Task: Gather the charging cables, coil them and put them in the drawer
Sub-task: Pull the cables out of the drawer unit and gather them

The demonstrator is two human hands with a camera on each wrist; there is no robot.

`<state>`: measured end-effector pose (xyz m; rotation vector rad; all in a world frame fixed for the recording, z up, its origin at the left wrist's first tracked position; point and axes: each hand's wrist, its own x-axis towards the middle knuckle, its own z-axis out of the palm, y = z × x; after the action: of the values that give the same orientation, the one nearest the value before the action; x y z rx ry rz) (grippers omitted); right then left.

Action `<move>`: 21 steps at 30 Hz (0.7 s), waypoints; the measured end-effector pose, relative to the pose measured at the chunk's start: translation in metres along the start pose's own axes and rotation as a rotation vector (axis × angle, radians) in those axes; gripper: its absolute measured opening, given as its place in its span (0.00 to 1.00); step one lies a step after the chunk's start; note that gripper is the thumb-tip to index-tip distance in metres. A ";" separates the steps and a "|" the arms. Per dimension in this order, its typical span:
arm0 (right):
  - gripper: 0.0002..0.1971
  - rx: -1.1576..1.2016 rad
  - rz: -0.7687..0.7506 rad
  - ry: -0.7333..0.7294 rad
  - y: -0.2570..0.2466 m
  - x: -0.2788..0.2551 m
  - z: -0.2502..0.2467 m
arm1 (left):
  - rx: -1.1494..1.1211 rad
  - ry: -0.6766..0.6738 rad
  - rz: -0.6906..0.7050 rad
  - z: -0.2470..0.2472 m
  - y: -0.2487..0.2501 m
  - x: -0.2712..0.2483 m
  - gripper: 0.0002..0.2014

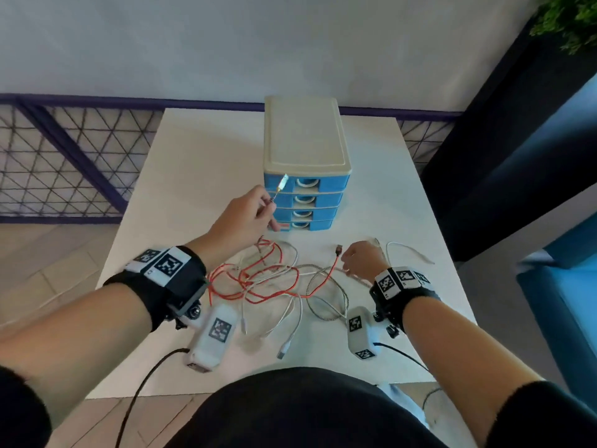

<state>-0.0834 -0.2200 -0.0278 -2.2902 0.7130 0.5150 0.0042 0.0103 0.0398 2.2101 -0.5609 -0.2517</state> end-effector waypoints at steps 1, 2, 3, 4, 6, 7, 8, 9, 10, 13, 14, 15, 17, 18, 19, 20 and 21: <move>0.08 -0.026 0.029 0.015 -0.002 0.006 0.005 | -0.020 0.011 0.001 -0.002 0.002 -0.004 0.04; 0.10 -0.052 0.063 0.033 -0.006 0.009 0.009 | -0.038 0.012 -0.006 -0.003 0.003 -0.007 0.04; 0.13 -0.081 0.089 0.057 -0.009 0.012 0.014 | -0.054 0.006 -0.019 -0.005 0.003 -0.010 0.05; 0.15 -0.107 0.106 0.064 -0.013 0.013 0.018 | -0.080 -0.009 -0.039 -0.007 0.007 -0.013 0.06; 0.12 -0.114 0.115 0.051 -0.023 0.012 0.026 | -0.150 -0.023 -0.075 -0.009 0.009 -0.016 0.07; 0.12 -0.095 0.128 0.054 -0.024 0.013 0.030 | -0.188 -0.024 -0.084 -0.009 0.010 -0.017 0.07; 0.14 -0.073 0.140 0.065 -0.024 0.012 0.031 | -0.216 -0.024 -0.075 -0.009 0.012 -0.018 0.06; 0.12 -0.039 0.134 0.069 -0.025 0.011 0.032 | -0.230 -0.016 -0.067 -0.009 0.013 -0.018 0.05; 0.08 0.007 0.115 0.049 -0.024 0.010 0.031 | -0.239 -0.012 -0.061 -0.008 0.010 -0.016 0.04; 0.09 0.259 0.083 -0.111 -0.030 0.007 0.026 | -0.263 -0.022 -0.089 -0.006 0.006 -0.014 0.05; 0.08 0.361 0.059 -0.173 -0.036 0.000 0.023 | -0.266 -0.014 -0.109 -0.004 0.005 -0.013 0.05; 0.07 0.442 0.011 -0.227 -0.043 -0.008 0.019 | -0.286 -0.016 -0.132 -0.003 0.005 -0.011 0.05; 0.05 0.552 -0.112 -0.263 -0.058 -0.025 0.008 | -0.395 -0.040 -0.196 0.001 0.008 -0.010 0.04; 0.04 0.594 -0.166 -0.243 -0.065 -0.033 0.003 | -0.458 -0.061 -0.232 0.004 0.009 -0.010 0.03; 0.04 0.637 -0.212 -0.207 -0.071 -0.040 -0.002 | -0.502 -0.079 -0.253 0.006 0.010 -0.010 0.02; 0.05 0.680 -0.245 -0.167 -0.075 -0.045 -0.006 | -0.527 -0.090 -0.252 0.009 0.012 -0.009 0.02; 0.08 0.724 -0.268 -0.138 -0.080 -0.049 -0.009 | -0.549 -0.101 -0.247 0.011 0.015 -0.009 0.02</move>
<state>-0.0703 -0.1597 0.0430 -1.6153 0.4181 0.2287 -0.0119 -0.0012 0.0440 1.7309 -0.2296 -0.5765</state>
